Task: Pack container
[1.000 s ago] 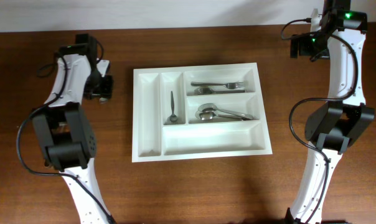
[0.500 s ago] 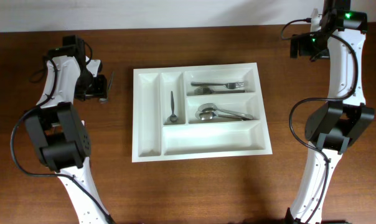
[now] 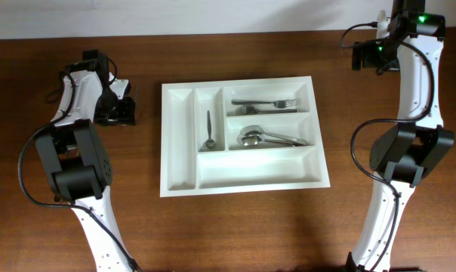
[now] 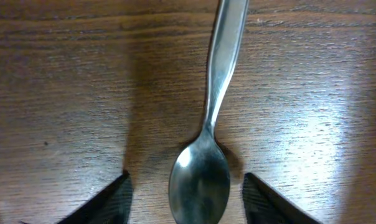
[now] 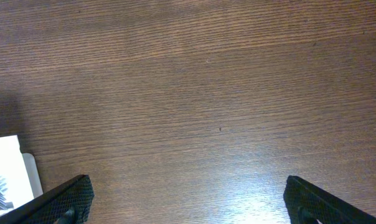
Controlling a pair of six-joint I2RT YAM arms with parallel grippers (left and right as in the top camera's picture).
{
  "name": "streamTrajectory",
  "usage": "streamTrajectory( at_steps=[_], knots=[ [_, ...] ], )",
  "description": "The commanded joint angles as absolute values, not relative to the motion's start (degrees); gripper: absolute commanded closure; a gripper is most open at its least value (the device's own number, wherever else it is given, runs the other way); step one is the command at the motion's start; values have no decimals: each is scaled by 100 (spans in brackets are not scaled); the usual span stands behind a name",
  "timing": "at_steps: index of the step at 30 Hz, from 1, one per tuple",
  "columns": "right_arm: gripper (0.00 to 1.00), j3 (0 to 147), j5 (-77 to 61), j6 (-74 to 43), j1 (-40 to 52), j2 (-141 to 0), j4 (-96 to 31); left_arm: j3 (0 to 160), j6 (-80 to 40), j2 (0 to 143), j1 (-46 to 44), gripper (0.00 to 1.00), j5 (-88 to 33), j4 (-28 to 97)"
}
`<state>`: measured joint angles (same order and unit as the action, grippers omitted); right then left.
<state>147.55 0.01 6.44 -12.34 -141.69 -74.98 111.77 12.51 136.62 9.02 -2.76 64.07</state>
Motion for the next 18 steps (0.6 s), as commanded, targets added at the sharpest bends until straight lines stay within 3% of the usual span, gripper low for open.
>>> streamTrajectory(
  at_steps=[1,5,13,18],
  knots=[
    [1,14855,30,611,-1240,-14025,-7498,11137,1363,13992,867,49,-388,6375],
    [1,14855,30,611,-1240,-14025,-7498,11137,1363,13992,832,58,-388,6368],
    [1,14855,30,611,-1240,-14025,-7498,11137,1363,13992,825,62,-390,6364],
    [1,14855,30,611,-1240,-14025,-7498,11137,1361,13992,825,74,-388,6368]
  ],
)
